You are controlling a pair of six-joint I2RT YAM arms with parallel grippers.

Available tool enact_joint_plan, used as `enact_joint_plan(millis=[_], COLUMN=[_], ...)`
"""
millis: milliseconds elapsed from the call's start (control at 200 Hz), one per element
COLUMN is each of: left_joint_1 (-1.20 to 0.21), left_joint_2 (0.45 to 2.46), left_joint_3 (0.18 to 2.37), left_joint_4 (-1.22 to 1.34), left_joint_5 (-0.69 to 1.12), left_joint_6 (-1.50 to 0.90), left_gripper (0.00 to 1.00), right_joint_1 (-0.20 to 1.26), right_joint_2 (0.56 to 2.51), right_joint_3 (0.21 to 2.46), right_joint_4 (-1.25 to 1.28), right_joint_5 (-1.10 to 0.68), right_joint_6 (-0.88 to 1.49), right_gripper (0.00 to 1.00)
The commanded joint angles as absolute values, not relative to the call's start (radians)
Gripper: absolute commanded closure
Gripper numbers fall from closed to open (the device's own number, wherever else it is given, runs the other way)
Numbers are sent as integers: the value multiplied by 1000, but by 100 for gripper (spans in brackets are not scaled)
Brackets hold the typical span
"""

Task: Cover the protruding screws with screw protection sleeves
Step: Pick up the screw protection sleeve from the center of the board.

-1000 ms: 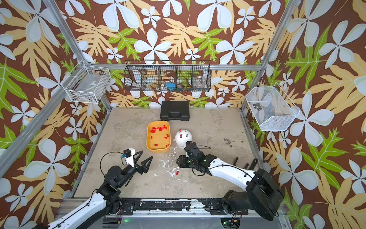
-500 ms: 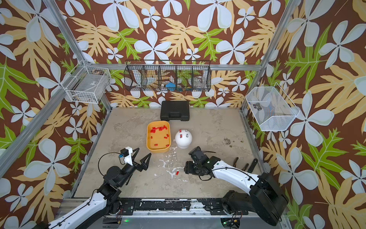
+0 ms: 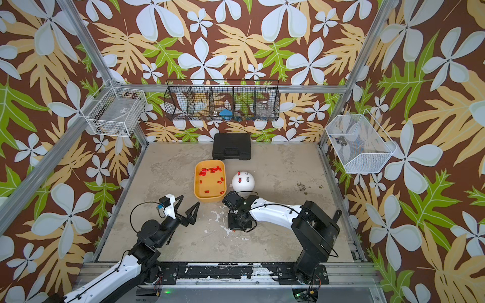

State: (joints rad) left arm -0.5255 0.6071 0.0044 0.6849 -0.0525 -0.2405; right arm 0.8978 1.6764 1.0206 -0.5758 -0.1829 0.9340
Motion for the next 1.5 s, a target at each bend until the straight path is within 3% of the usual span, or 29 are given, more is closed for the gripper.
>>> enact_joint_plan(millis=[0, 165, 510, 881, 1231, 1491], left_joint_1=[-525, -525, -525, -524, -524, -525], left_joint_2=[616, 631, 643, 660, 663, 670], left_joint_3=[-16, -12, -11, -5, -5, -3], left_joint_4=[701, 706, 713, 718, 720, 721], left_joint_5=[-50, -38, -30, -23, -23, -26], left_joint_6=[-232, -230, -230, -230, -228, -228], left_gripper=[0, 0, 0, 0, 0, 0], right_joint_1=[897, 897, 897, 899, 899, 899], right_joint_2=[1687, 1694, 1732, 1762, 1798, 1810], right_joint_3=[1025, 1035, 1041, 1049, 1089, 1095], right_joint_4=[-620, -653, -608, -596, -609, -614], right_joint_5=[-158, -132, -158, -153, -123, -112], right_joint_6=[959, 976, 974, 965, 923, 908], right_gripper=[73, 65, 65, 75, 75, 82])
